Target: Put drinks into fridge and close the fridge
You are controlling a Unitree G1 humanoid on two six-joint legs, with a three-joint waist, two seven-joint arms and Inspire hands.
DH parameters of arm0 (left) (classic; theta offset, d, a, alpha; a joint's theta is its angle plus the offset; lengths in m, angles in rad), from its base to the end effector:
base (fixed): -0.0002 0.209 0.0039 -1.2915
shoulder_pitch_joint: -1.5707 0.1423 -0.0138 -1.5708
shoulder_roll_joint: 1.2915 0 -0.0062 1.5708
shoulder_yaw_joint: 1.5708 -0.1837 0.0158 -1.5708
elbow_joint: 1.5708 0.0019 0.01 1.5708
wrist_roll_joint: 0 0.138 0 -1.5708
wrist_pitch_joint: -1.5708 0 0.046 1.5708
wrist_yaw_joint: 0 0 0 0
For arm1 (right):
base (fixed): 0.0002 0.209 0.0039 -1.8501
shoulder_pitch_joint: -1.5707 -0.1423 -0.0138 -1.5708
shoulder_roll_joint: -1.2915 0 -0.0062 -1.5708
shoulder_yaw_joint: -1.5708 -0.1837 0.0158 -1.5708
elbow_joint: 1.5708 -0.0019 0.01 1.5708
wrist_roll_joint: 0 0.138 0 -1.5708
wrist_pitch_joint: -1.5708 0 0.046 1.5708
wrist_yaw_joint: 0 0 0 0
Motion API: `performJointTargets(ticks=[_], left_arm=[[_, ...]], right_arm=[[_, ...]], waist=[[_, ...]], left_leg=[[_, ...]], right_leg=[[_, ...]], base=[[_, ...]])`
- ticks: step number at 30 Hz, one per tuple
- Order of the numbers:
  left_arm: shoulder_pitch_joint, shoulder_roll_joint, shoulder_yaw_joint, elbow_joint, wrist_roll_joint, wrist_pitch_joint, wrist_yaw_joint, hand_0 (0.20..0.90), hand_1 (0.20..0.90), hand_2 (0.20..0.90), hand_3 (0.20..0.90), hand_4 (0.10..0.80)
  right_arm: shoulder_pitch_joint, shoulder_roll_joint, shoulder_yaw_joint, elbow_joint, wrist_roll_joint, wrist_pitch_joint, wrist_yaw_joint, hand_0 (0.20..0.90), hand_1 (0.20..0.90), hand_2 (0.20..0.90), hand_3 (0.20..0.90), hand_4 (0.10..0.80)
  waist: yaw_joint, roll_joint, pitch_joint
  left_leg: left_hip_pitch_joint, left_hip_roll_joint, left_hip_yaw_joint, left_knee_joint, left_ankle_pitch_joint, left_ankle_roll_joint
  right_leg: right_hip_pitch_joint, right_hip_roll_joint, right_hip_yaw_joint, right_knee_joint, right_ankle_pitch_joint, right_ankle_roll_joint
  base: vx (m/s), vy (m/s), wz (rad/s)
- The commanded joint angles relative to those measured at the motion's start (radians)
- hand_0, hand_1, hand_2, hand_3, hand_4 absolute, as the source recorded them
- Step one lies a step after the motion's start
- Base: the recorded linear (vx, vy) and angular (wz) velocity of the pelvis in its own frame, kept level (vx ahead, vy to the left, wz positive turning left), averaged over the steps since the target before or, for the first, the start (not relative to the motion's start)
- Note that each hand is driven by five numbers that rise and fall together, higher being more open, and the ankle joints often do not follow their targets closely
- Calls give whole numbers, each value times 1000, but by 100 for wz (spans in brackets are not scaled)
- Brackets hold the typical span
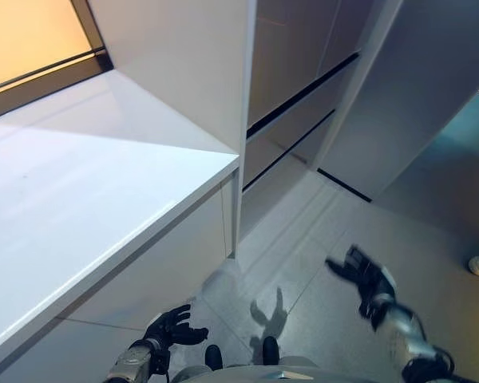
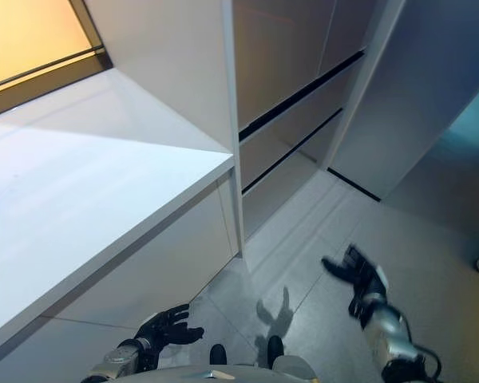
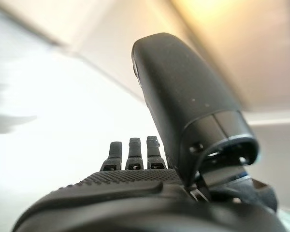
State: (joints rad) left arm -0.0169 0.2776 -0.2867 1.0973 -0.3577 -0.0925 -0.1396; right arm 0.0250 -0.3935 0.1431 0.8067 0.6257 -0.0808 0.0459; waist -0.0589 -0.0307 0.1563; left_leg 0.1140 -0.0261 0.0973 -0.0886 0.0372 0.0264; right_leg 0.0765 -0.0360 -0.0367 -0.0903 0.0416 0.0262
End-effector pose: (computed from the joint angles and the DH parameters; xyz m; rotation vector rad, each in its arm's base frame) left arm 0.1014 0.2195 -0.1049 0.0205 1.0092 -0.0404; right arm 0.1327 -0.2560 -0.0686 0.1648 0.7088 -0.2448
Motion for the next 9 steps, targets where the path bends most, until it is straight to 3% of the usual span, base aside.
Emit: performJointTargets(ticks=[1,4,9], left_arm=[[-6,4,4,86,22,-68,-55,900,900,900,900,800],[-27,-32,5,140,22,-77,-80,900,900,900,900,800],[-33,-67,3,186,100,-63,-103,900,900,900,900,800]], right_arm=[[-105,57,4,101,-58,-72,137,900,900,900,900,800],[-126,113,23,350,-170,-32,169,900,900,900,900,800],[-127,164,18,491,-211,73,110,900,900,900,900,800]], waist=[[27,-24,-83],[43,-20,-95],[61,-15,-110]], left_leg=[[-43,-19,12,59,-65,13],[-28,-20,1,60,-66,13],[-19,-27,-21,61,-68,17]], right_leg=[[-56,4,-10,61,19,18],[-27,9,-30,55,10,8],[-5,9,-47,49,4,2]], base=[[0,0,0],[10,-7,1],[24,-21,12]])
